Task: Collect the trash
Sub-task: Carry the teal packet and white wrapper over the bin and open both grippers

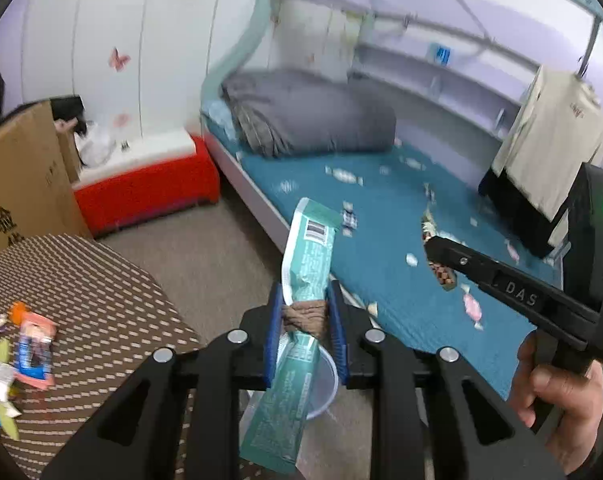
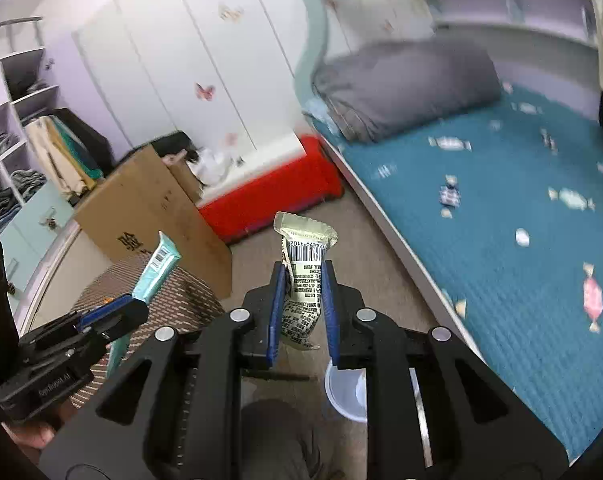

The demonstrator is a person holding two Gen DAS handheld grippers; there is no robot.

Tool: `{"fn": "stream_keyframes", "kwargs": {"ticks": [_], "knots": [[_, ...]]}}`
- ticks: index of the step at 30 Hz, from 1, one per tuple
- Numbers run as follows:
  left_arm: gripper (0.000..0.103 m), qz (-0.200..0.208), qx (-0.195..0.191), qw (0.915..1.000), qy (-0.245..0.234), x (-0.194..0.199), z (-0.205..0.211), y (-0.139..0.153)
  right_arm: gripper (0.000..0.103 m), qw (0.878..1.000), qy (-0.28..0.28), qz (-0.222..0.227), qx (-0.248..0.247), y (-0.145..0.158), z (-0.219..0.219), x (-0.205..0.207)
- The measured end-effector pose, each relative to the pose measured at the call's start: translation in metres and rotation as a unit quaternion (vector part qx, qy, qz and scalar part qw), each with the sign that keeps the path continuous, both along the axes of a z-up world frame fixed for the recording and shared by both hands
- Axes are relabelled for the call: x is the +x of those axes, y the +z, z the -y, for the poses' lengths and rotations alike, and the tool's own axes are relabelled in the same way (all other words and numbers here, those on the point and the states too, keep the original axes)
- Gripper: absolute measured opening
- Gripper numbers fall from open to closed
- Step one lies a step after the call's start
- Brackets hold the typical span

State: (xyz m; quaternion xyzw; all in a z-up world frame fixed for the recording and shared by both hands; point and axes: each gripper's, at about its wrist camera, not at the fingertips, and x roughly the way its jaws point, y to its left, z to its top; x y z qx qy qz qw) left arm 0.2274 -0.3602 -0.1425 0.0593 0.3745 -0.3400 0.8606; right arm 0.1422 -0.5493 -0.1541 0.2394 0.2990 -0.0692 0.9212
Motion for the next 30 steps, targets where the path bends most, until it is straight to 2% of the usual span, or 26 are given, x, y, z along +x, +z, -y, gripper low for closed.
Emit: {"fn": "stream_keyframes", "kwargs": {"ticks": [9,10,12,13,14,15,17,18,19,21,30], "knots": [[0.023,-0.066,0.063,0.9958,-0.010,0.035,0.049,-0.066,0.019,0.996,-0.010,-0.065,0.060,-0.076,0.029,0.033],[0.023,-0.079,0.070,0.9943,-0.012,0.040,0.054,-0.074,0.021,0.995,-0.010,-0.069,0.065,-0.082,0.030,0.036],[0.045,-0.097,0.081,0.9917,-0.022,0.046,0.062,-0.086,0.023,0.993,-0.009,-0.080,0.082,-0.100,0.035,0.044],[0.076,-0.100,0.086,0.9911,-0.022,0.048,0.064,-0.090,0.044,0.992,-0.008,-0.087,0.092,-0.109,0.037,0.048],[0.092,-0.096,0.093,0.9910,-0.014,0.049,0.065,-0.093,0.059,0.990,-0.006,-0.094,0.108,-0.119,0.039,0.051],[0.092,-0.083,0.101,0.9914,0.000,0.049,0.064,-0.094,0.073,0.987,-0.009,-0.100,0.123,-0.130,0.043,0.053],[0.092,-0.078,0.109,0.9910,0.004,0.051,0.064,-0.095,0.073,0.984,-0.018,-0.107,0.139,-0.143,0.046,0.052],[0.093,-0.080,0.110,0.9907,0.004,0.051,0.062,-0.094,0.077,0.982,-0.024,-0.113,0.149,-0.151,0.048,0.049],[0.093,-0.077,0.110,0.9909,0.005,0.051,0.060,-0.093,0.088,0.980,-0.031,-0.117,0.159,-0.157,0.050,0.046],[0.094,-0.059,0.110,0.9921,0.010,0.047,0.055,-0.087,0.096,0.978,-0.047,-0.115,0.169,-0.161,0.053,0.038],[0.095,-0.008,0.080,0.9966,0.017,0.025,0.026,-0.048,0.097,0.982,-0.078,-0.104,0.138,-0.132,0.048,0.016]]}}
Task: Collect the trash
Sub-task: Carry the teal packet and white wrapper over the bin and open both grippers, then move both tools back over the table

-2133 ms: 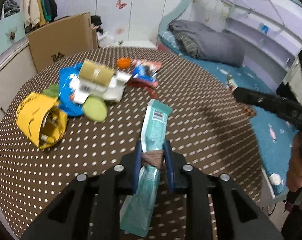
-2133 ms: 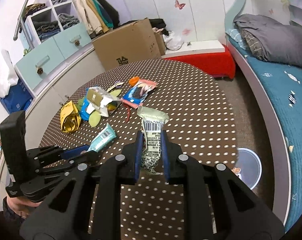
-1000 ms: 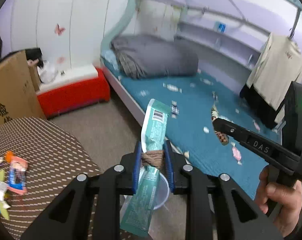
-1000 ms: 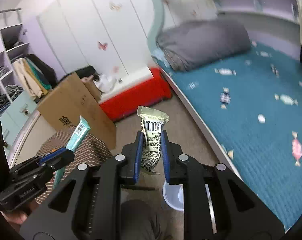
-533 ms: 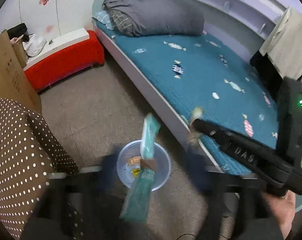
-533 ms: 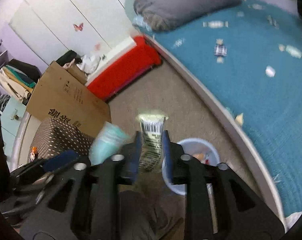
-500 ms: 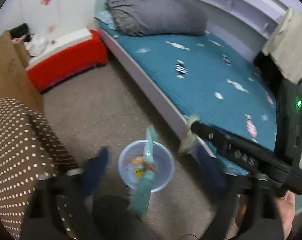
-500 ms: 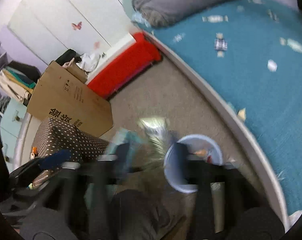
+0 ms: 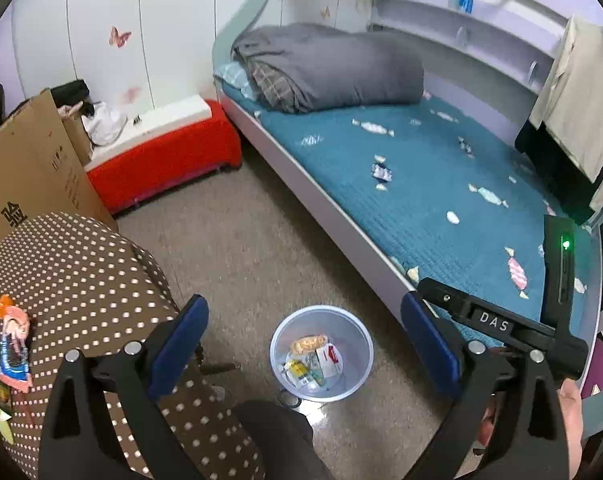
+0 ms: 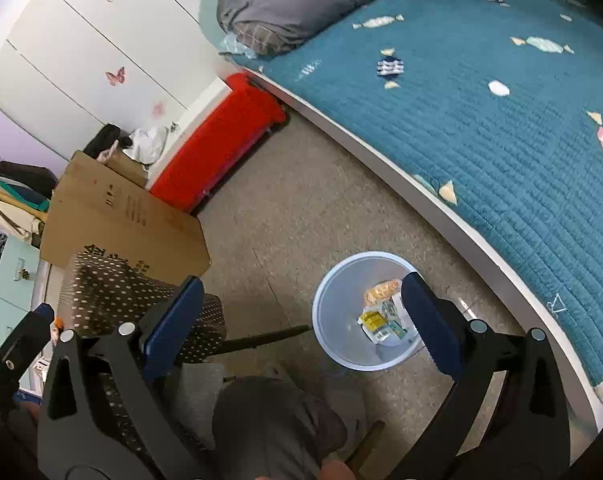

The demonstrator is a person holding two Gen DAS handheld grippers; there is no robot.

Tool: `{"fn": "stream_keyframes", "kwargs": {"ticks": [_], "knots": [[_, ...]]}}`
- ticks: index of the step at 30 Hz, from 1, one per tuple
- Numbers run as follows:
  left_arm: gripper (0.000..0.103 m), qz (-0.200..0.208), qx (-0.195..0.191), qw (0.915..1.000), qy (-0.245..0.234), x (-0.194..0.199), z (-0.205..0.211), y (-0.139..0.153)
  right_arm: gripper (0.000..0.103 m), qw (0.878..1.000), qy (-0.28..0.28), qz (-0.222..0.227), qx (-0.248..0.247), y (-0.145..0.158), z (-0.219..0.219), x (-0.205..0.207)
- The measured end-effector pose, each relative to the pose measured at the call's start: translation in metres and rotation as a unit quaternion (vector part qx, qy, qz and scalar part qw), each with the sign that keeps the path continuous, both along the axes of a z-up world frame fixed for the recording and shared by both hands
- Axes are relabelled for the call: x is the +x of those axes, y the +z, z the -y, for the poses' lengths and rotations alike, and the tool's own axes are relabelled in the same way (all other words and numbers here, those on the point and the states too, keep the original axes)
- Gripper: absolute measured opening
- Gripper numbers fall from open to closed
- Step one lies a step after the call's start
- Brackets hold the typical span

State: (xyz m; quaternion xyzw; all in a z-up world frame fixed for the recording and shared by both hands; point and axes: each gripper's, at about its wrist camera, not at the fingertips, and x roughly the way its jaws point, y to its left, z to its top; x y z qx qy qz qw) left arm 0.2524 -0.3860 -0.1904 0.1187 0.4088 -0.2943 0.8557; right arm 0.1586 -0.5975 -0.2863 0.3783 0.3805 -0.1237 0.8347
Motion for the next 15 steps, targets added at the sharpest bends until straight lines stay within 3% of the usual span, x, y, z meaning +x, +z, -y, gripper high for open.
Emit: {"fn": "stream_keyframes", "kwargs": {"ticks": [15], "knots": [[0.096,0.075,-0.040,0.9963,0.017,-0.035,-0.066,0.058,0.097,0.995,0.038,0.070,-0.066,0.097,-0.063,0.001]]}}
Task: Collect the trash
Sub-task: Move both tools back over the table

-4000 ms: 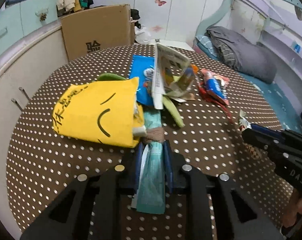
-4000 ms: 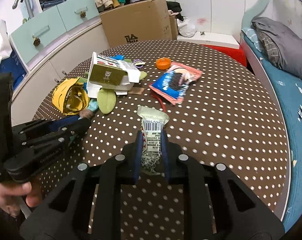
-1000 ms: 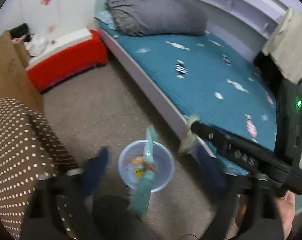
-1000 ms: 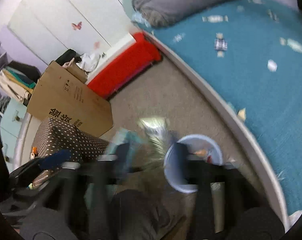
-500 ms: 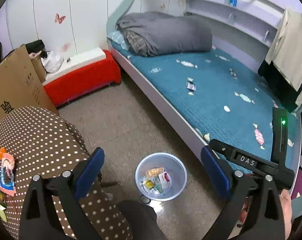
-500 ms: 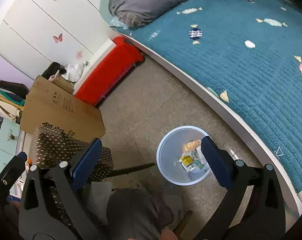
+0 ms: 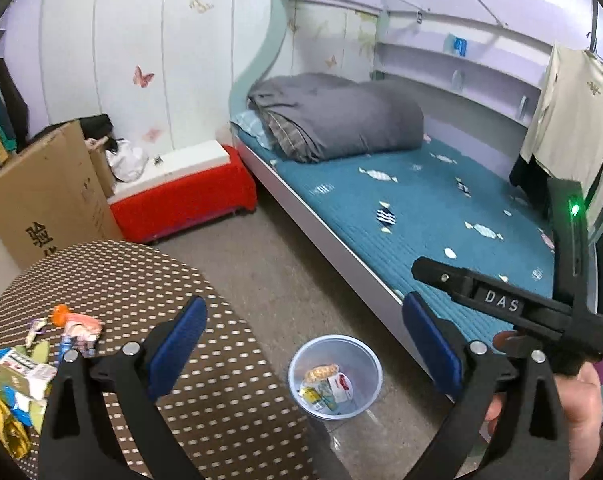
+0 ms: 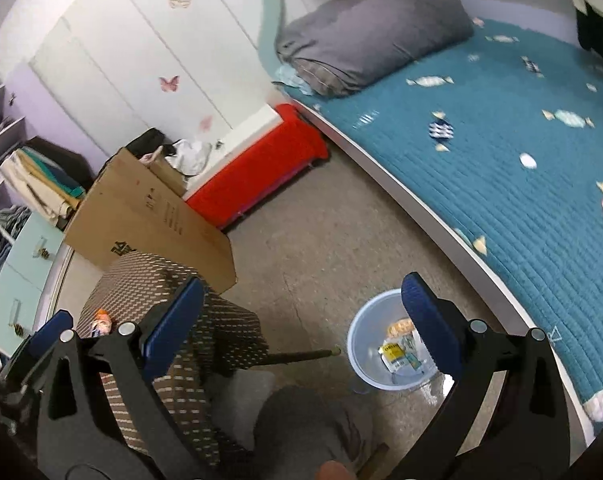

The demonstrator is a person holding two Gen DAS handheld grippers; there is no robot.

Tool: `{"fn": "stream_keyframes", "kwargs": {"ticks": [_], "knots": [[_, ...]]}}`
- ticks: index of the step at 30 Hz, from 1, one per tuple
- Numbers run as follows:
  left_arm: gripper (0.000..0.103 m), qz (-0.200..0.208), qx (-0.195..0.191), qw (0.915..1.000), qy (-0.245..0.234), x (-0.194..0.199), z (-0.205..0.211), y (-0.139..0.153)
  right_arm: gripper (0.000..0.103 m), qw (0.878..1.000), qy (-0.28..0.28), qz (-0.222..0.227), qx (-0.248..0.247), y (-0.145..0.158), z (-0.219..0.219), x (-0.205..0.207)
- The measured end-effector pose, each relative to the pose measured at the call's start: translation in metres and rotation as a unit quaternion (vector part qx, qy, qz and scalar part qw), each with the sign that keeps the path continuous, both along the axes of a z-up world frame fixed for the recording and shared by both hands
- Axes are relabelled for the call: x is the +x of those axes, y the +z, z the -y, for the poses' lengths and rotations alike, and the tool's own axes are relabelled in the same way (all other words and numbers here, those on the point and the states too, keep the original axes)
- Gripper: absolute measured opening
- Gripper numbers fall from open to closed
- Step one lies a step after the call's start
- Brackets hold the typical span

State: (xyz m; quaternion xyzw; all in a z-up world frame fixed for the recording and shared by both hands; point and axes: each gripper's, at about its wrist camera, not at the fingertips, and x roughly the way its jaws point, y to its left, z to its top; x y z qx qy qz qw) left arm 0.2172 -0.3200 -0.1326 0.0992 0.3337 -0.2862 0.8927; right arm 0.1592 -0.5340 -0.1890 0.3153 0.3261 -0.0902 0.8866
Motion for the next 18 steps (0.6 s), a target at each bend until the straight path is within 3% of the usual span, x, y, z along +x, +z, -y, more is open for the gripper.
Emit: {"fn": "stream_keyframes", "kwargs": {"ticks": [6,18], "knots": [[0.096,0.032,-0.007,0.9991,0.026,-0.007,-0.037,0.018,0.097,0.999,0.033,0.023,-0.026,0.033,-0.043,0.009],[0.097,0.056,-0.025,0.9930,0.101,-0.018,-0.133,0.034,0.097,0.991,0.111,0.049,-0.064,0.064,-0.129,0.026]]}}
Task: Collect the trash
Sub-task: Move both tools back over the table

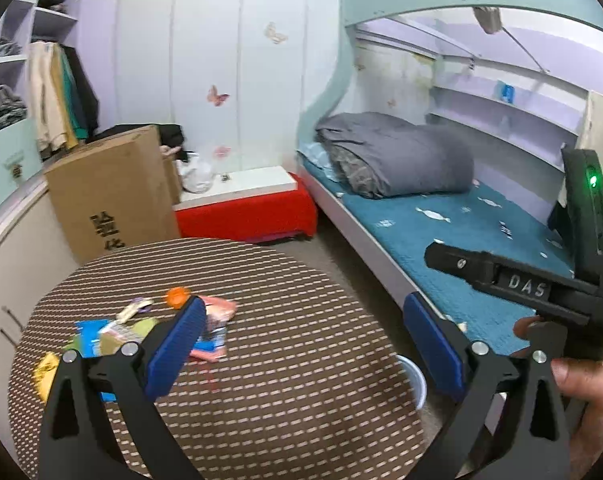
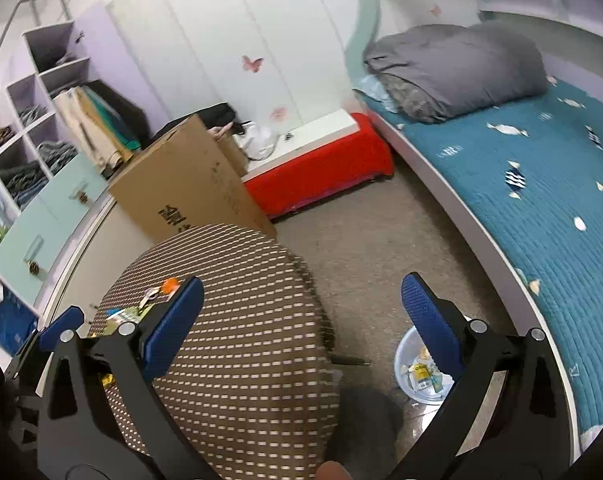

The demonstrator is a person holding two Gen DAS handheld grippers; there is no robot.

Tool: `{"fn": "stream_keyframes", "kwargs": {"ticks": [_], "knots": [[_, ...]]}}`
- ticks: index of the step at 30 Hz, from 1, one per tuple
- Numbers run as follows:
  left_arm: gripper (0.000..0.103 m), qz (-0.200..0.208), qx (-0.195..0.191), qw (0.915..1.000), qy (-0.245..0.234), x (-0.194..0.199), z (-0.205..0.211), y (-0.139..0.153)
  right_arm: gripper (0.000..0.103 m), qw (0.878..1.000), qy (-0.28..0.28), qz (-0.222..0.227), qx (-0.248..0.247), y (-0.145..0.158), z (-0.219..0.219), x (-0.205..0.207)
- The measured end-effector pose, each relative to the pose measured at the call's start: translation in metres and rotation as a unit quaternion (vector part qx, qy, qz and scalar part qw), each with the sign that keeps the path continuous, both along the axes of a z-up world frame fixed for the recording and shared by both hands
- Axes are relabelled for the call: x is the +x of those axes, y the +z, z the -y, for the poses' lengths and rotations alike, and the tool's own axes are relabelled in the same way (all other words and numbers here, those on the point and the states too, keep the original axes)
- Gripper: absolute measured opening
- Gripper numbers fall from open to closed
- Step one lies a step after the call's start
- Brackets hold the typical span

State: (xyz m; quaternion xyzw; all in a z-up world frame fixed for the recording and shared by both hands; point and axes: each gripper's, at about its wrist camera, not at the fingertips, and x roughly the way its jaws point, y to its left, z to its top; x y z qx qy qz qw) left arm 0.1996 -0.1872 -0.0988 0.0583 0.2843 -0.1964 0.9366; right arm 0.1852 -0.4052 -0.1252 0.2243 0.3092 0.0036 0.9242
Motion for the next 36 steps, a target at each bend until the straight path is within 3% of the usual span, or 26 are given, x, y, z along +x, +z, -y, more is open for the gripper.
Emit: {"fn": "stream_keyframes", "kwargs": {"ticks": [10,20,25,30,36], "knots": [[0.097,0.010,-0.018,0.9966,0.080,-0.013,-0.086,0.003,0.097,0.995,0.081,0.018,-0.046,0.014,-0.081,0.010],[0.097,-0.015,-0.053,0.9861,0.157,-0.016,-0.164,-0.016,0.097,0.981,0.171,0.019,-0.093,0.006,-0.157,0.020],[0.097,-0.029,-0.064,0.9780,0.196,-0.018,-0.199,-0.031,0.097,0.970,0.213,0.019,-0.115,-0.003,-0.187,0.025],[0.097,-0.052,-0.084,0.9638,0.247,-0.012,-0.230,-0.051,0.097,0.962,0.242,0.018,-0.124,-0.014,-0.208,0.036],[0.097,-0.082,-0.072,0.9526,0.284,0.008,-0.248,-0.072,0.097,0.950,0.284,0.008,-0.132,-0.031,-0.230,0.056]]}}
